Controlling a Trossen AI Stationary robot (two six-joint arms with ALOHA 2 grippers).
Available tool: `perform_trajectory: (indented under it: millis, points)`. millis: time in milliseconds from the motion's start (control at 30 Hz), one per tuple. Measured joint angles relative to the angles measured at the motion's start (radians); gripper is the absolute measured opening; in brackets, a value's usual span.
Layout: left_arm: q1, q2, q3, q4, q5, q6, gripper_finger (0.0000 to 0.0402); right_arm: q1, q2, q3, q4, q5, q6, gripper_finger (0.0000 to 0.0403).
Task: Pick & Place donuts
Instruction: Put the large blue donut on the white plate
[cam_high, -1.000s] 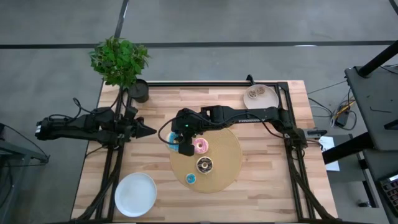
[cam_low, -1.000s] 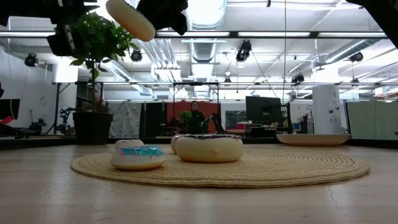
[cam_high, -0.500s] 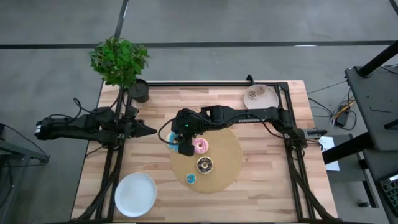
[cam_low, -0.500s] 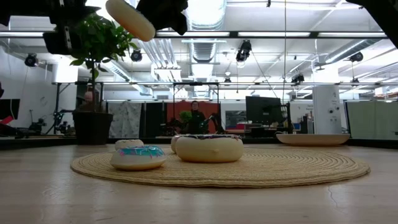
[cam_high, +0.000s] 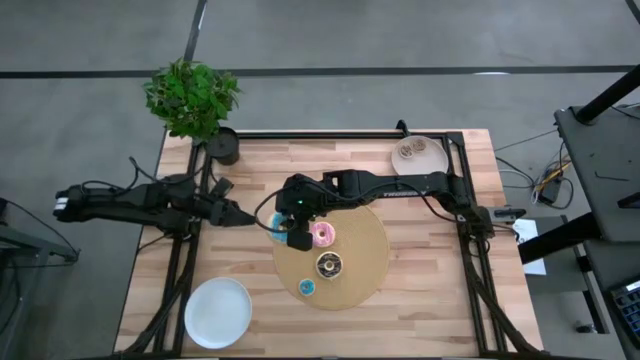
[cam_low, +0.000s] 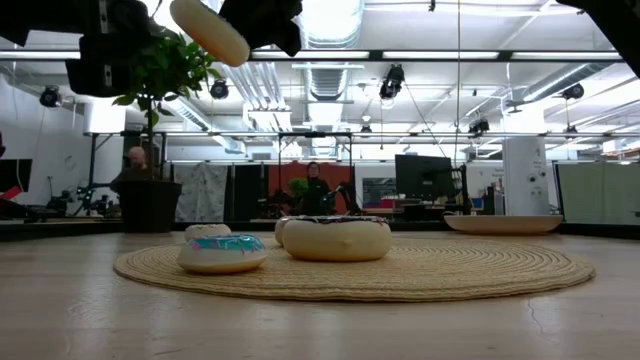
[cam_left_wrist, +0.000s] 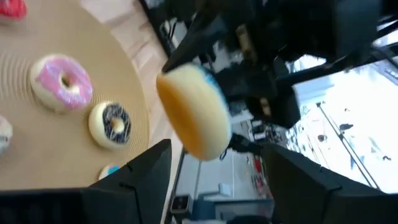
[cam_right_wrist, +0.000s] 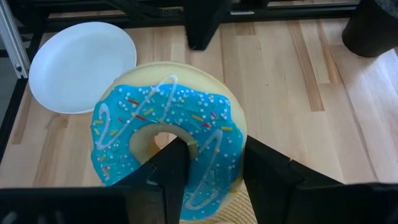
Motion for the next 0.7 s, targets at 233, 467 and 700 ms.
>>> perform_trajectory:
  millis: [233, 467, 700]
  points:
    - [0.000, 0.040, 0.033, -0.020, 0.016, -0.037, 0.0222, 0.000, 0.000, 0.000, 0.000, 0.000, 0.000, 0.0134]
    - [0.000, 0.076, 0.151, -0.243, 0.013, 0.041, 0.0222, 0.000, 0.000, 0.000, 0.000, 0.000, 0.001, 0.0134]
    - [0.001, 0.094, 0.240, -0.299, -0.023, 0.050, 0.0222, 0.000, 0.000, 0.000, -0.001, 0.000, 0.000, 0.0135]
